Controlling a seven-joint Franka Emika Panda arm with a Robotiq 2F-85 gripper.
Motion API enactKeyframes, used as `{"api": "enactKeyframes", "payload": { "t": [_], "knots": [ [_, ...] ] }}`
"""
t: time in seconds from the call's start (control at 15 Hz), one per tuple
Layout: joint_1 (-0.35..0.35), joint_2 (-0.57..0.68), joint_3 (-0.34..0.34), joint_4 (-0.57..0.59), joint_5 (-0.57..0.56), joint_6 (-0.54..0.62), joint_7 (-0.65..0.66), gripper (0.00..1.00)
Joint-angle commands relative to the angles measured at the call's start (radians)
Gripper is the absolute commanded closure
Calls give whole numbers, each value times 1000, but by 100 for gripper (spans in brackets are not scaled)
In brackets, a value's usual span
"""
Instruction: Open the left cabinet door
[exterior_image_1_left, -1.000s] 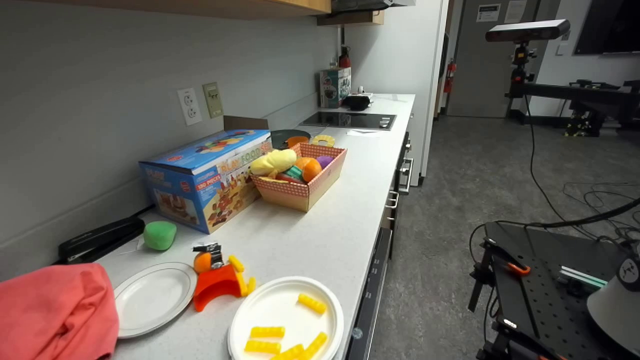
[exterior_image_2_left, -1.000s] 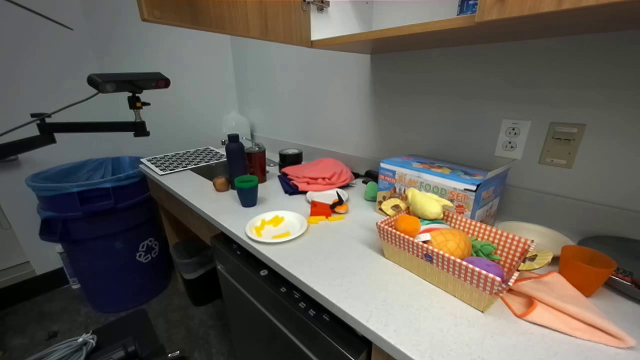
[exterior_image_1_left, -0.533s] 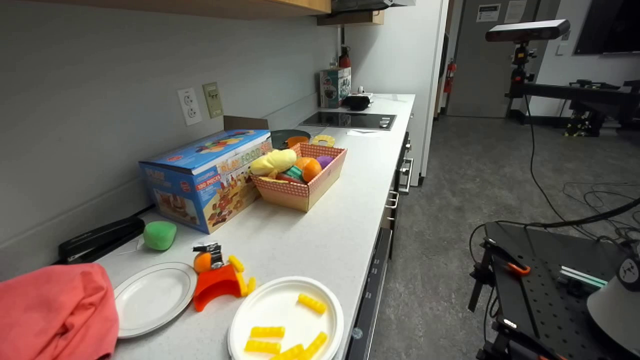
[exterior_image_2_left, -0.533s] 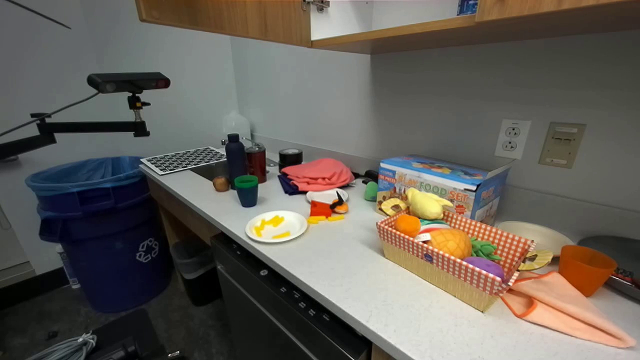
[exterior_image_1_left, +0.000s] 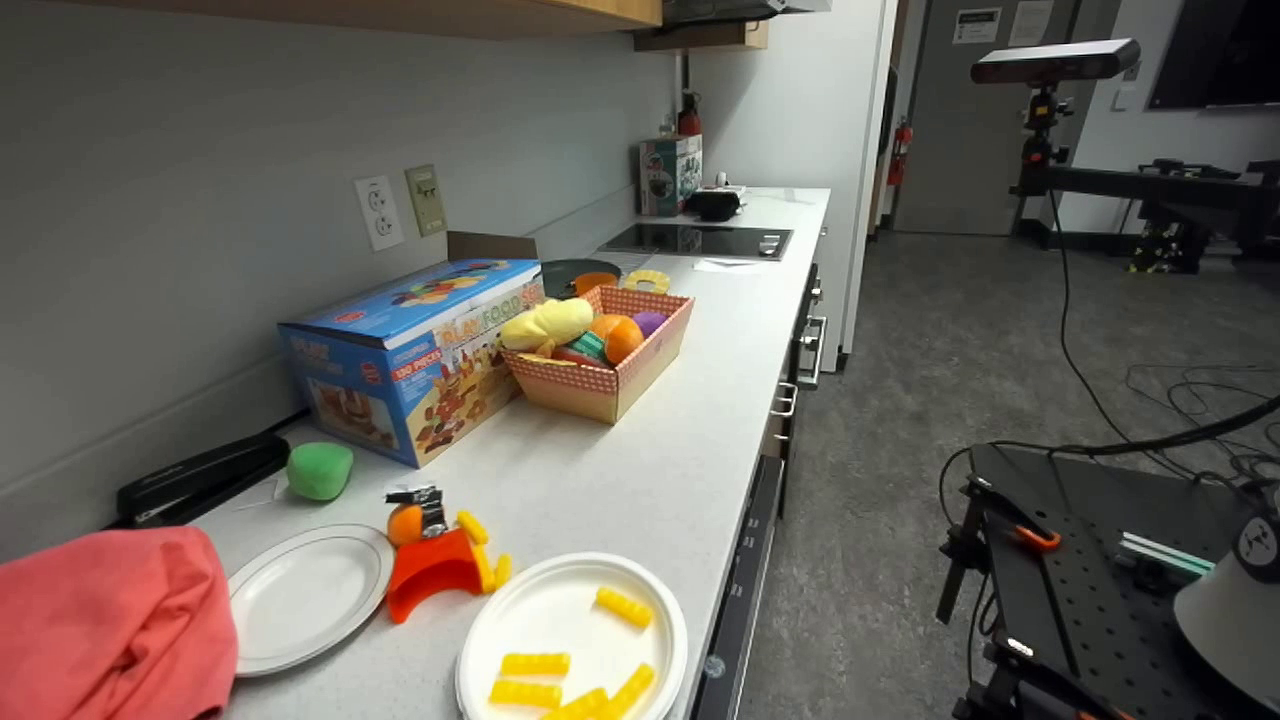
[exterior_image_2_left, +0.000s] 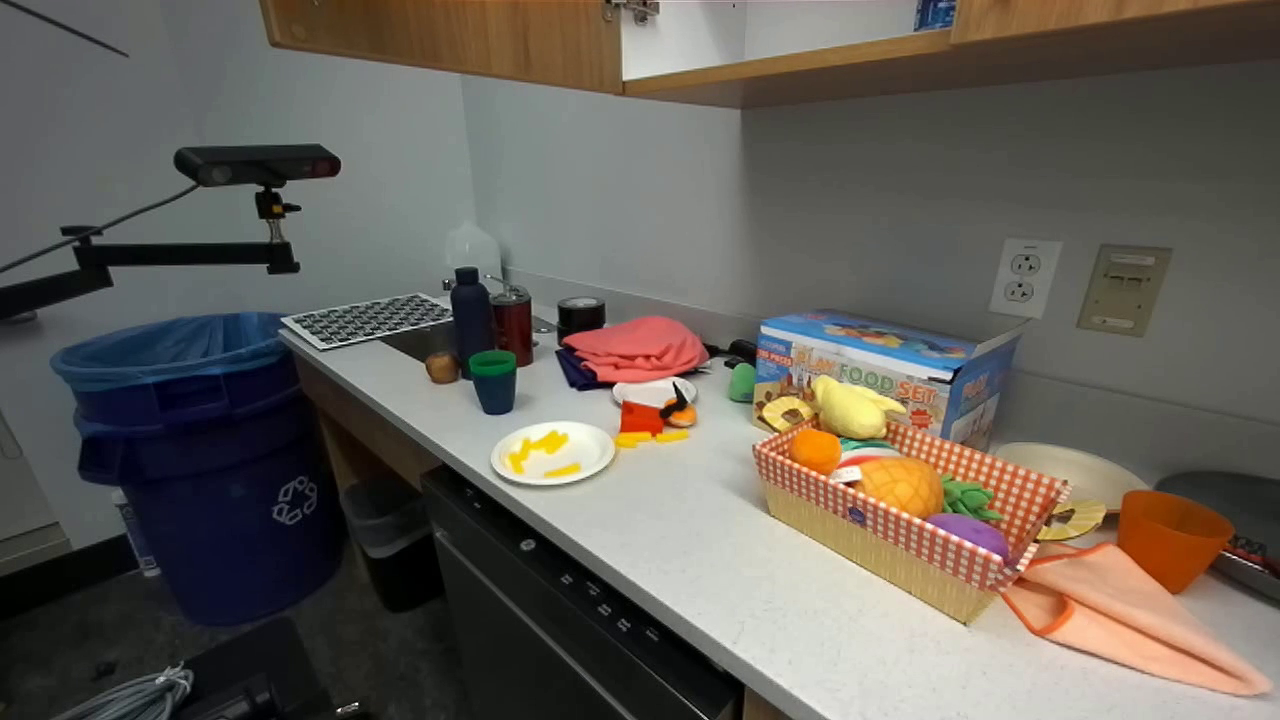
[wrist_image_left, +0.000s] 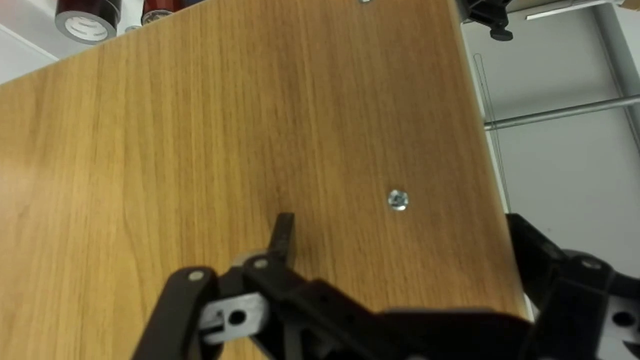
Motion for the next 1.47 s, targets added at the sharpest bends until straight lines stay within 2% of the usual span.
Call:
{"api": "enactKeyframes", "payload": {
  "t": [0.0, 0.27, 0.33, 0.93, 1.2, 1.4],
  "knots": [
    [4, 14, 17, 26, 96, 110, -28, 0],
    [2, 4, 25, 19, 101, 137, -18, 0],
    [-4, -16, 15, -20, 16, 31, 0, 0],
    [-4, -21, 21, -23, 28, 46, 0, 0],
    [-30, -16, 20, 14, -66, -7, 61, 0],
    [-24, -15, 4, 19, -134, -93, 145, 0]
  ]
}}
